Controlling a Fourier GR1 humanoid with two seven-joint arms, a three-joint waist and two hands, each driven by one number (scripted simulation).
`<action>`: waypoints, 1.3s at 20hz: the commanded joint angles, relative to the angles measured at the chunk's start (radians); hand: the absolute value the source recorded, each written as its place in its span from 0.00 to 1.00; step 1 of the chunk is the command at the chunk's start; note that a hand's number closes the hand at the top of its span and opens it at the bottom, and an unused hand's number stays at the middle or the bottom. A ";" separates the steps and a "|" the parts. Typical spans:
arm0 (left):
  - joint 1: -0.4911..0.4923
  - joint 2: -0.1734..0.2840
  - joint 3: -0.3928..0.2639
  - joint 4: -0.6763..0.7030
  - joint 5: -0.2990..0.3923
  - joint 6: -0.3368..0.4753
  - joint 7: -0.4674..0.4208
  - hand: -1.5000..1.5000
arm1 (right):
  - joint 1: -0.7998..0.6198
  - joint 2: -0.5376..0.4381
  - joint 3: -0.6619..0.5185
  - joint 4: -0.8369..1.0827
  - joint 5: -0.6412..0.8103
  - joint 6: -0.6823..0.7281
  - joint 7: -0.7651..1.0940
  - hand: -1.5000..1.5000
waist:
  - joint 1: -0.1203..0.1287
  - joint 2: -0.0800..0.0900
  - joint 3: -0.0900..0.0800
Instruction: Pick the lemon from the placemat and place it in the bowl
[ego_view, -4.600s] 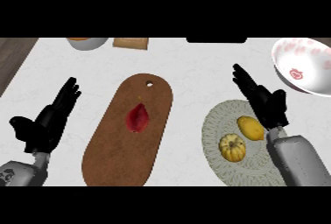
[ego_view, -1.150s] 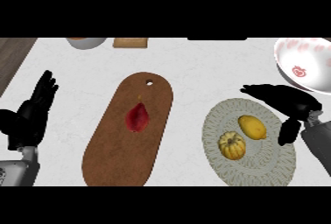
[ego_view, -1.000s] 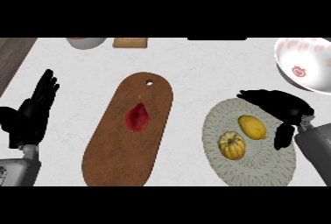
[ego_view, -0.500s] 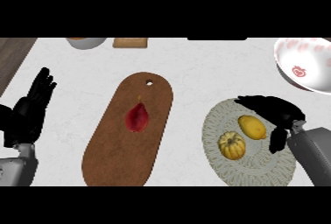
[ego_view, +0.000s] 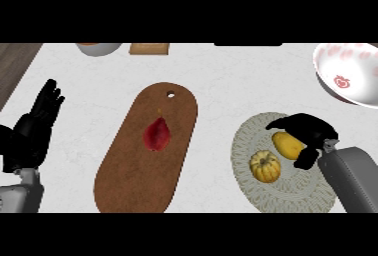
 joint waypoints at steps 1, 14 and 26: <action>0.011 0.006 0.027 -0.039 0.011 -0.023 0.022 0.50 | -0.079 0.042 -0.012 0.188 0.028 -0.051 -0.081 1.00 | 0.008 0.002 0.000; -0.040 -0.029 0.041 0.062 -0.033 -0.036 -0.024 0.50 | -0.113 0.132 -0.050 0.218 0.085 -0.184 -0.097 1.00 | -0.002 0.000 0.000; -0.023 -0.041 0.034 -0.008 -0.045 -0.034 0.028 0.50 | -0.216 0.121 -0.245 0.185 0.058 -0.321 0.140 1.00 | -0.002 -0.003 0.000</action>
